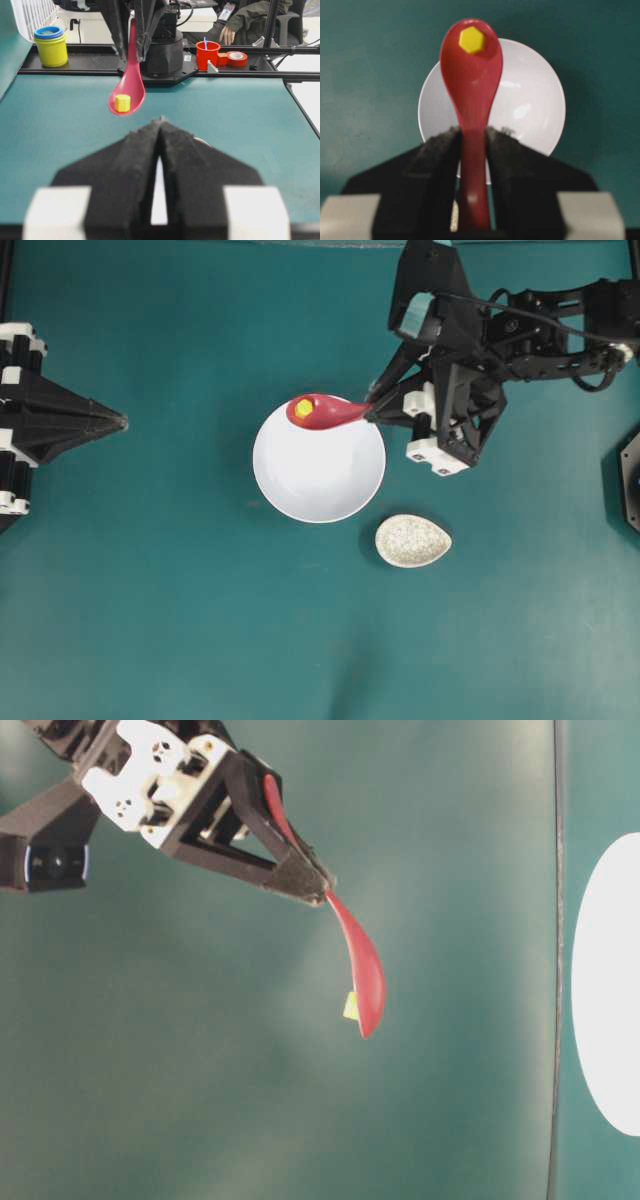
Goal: Scoop the yellow hexagonal prism block from the bowl with a spoon using the right arm.
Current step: 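Lift the spoon carrying the yellow block up out of the bowl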
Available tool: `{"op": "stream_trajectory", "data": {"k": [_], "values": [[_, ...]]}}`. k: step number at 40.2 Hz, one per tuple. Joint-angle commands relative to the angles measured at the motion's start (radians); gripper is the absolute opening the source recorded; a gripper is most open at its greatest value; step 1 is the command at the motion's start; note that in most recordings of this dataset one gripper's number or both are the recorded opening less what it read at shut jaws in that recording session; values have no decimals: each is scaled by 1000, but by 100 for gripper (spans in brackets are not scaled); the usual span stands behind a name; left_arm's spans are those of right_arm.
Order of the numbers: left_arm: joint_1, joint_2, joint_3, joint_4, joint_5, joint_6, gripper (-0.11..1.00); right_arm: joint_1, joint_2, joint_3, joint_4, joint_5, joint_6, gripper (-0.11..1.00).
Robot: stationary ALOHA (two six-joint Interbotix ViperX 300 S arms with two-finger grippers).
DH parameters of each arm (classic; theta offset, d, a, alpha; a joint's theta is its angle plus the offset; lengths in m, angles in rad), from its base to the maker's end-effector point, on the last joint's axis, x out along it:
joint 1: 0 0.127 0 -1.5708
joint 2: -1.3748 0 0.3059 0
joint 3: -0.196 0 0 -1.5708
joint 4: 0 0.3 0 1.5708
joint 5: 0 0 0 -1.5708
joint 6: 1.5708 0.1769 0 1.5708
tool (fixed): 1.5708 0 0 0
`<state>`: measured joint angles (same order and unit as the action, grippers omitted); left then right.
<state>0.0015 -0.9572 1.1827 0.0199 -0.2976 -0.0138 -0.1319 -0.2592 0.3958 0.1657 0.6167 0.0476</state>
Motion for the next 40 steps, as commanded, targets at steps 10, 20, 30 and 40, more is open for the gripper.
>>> {"op": "stream_trajectory", "data": {"k": [10, 20, 30, 40], "values": [[2, 6, -21, 2, -11, -2, 0, 0, -29, -3, -3, -23, -2, 24], [0, 6, -21, 0, -11, -2, 0, 2, -29, -3, -3, -28, -2, 24], [0, 6, -21, 0, -11, -2, 0, 0, -29, -2, -3, -28, 0, 24], [2, 6, -21, 2, -18, -2, 0, 2, -29, -2, -2, -26, 2, 24]]}}
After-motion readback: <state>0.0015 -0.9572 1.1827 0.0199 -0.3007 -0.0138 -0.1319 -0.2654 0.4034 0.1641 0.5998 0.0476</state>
